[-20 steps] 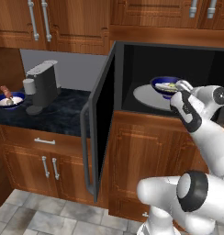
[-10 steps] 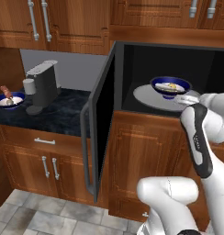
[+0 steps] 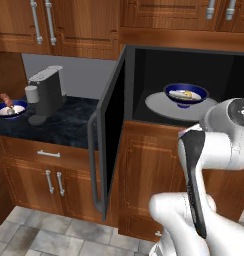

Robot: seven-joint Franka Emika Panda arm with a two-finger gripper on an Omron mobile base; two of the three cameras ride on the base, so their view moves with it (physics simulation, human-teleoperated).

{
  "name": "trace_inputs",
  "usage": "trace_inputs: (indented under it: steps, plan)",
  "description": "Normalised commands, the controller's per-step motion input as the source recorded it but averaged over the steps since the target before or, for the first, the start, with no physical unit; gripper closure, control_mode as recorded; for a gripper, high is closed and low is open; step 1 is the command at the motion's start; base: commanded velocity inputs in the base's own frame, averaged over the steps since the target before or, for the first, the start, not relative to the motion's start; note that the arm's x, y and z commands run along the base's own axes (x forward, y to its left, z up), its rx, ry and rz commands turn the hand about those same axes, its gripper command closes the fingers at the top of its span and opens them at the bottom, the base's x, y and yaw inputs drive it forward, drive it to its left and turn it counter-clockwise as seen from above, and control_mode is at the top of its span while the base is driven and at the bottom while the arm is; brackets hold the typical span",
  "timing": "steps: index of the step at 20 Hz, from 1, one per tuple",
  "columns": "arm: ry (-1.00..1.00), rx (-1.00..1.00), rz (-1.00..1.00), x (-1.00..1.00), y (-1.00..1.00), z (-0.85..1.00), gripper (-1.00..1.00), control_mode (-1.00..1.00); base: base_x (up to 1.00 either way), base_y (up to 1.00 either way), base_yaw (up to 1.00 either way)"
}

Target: Place the bowl containing the potato and fish in the microwave. Close the microwave door and press the start button to microwave the meal.

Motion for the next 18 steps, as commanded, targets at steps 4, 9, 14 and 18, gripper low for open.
trace_inputs:
  steps: [4,9,14,18]
  plan:
    - [0.19,-0.63,0.07,-0.44,0.71,0.29,-1.0,-1.0,0.0,0.0,0.0]
    - [-0.12,-0.5,0.1,-0.59,0.55,-0.17,-1.0,-1.0,0.0,0.0,0.0]
    - [-0.22,-0.42,0.1,-0.75,0.48,-0.21,-1.0,-1.0,0.0,0.0,0.0]
    - [-0.13,-0.42,0.08,-0.81,0.65,-0.01,-1.0,-1.0,0.0,0.0,0.0]
